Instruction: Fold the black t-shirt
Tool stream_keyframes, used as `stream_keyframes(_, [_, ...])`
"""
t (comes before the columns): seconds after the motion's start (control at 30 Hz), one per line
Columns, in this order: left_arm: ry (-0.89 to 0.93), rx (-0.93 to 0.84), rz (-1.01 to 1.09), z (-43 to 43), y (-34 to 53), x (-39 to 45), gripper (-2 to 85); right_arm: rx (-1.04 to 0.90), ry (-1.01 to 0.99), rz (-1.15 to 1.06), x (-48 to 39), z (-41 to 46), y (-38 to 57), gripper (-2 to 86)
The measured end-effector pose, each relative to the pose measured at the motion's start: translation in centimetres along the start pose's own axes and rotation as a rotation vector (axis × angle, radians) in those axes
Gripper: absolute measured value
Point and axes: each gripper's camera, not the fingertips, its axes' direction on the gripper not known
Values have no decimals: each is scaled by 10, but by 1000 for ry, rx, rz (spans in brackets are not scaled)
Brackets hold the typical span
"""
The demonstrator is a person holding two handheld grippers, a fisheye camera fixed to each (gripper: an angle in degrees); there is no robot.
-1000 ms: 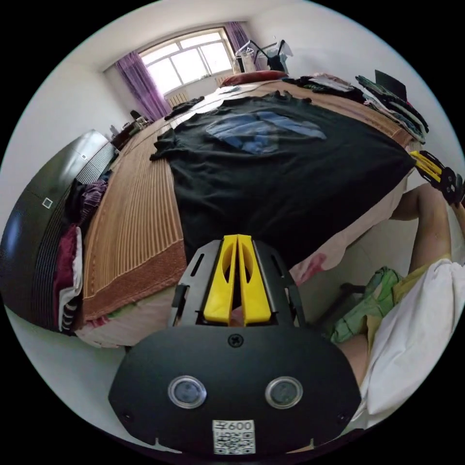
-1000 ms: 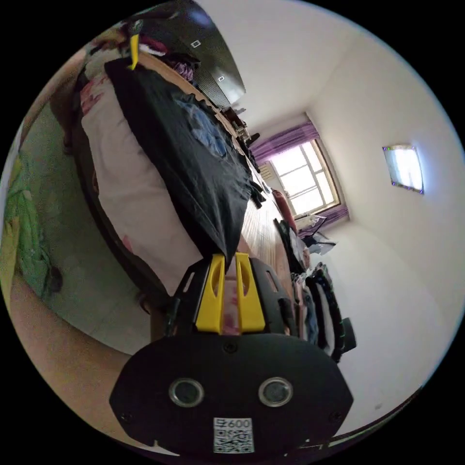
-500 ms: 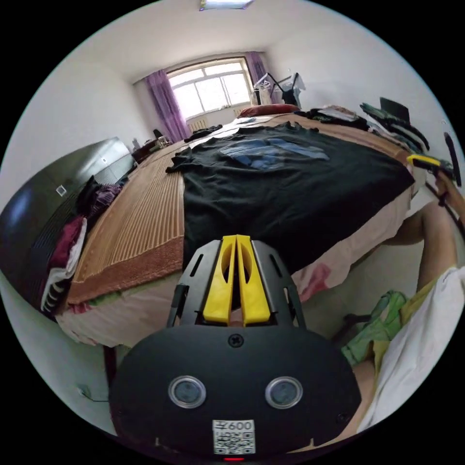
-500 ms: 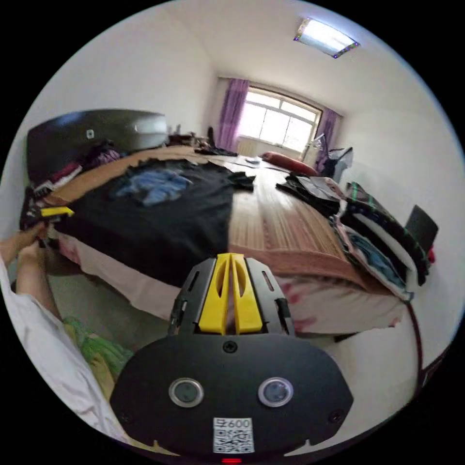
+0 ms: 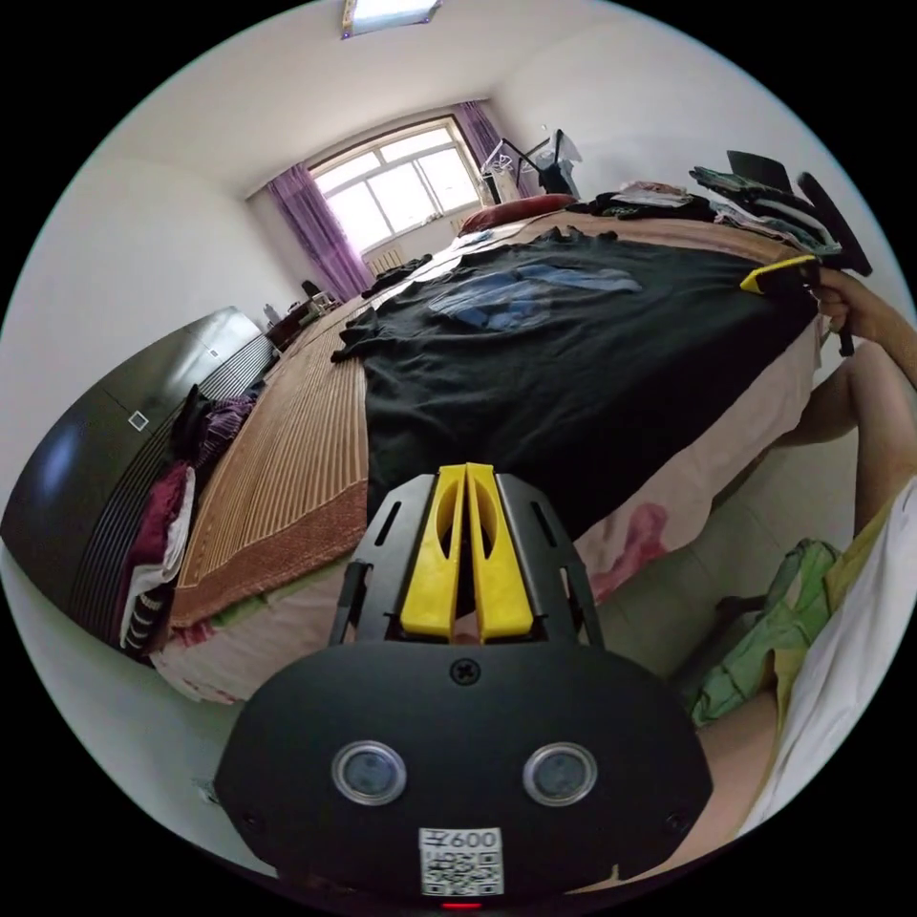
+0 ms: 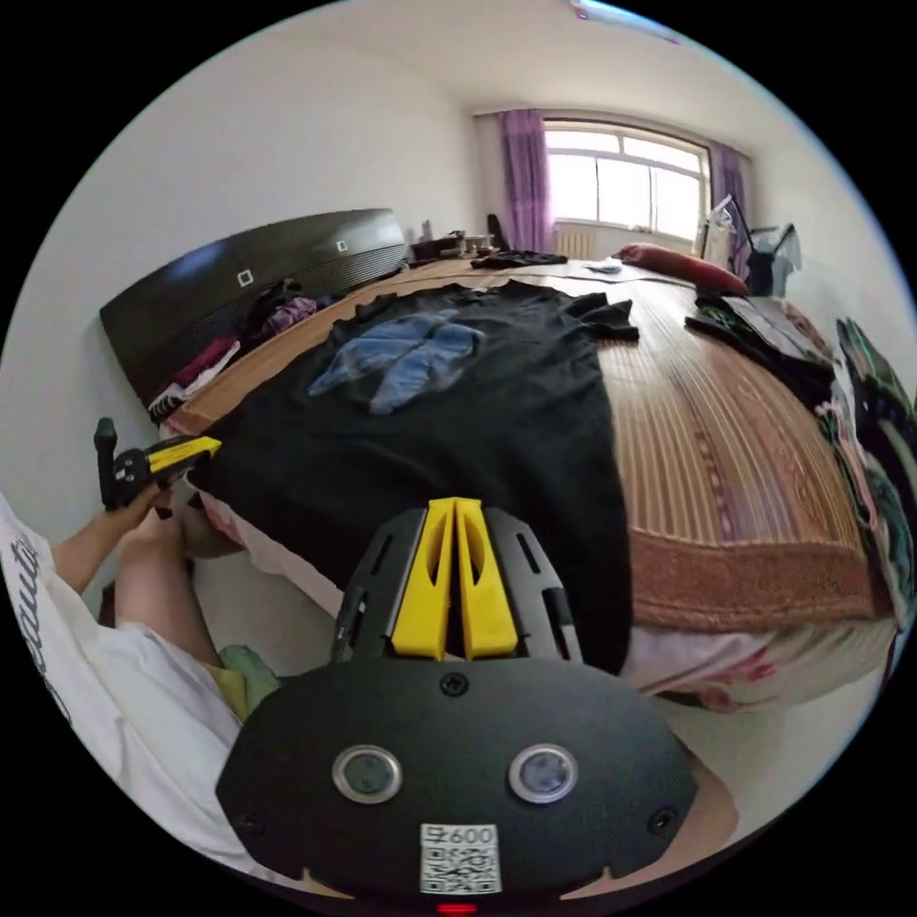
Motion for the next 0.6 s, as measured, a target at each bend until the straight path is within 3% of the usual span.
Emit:
stream_keyframes(0.2, [159,-3,-99,32,-50,-114,7,80,48,228,70,-55,16,-8])
stream_keyframes(0.3, [206,17,-189,49,-66,-151,6,81,176,279,74,-65,18,-9])
stream_keyframes(0.47, [98,62,-213,65,-97,-135,3,124,251,224,32,-60,-5,-9])
stream_keyframes(0.6, [56,-19,-211,80,-159,-134,2,187,231,180,-20,-41,-26,-9])
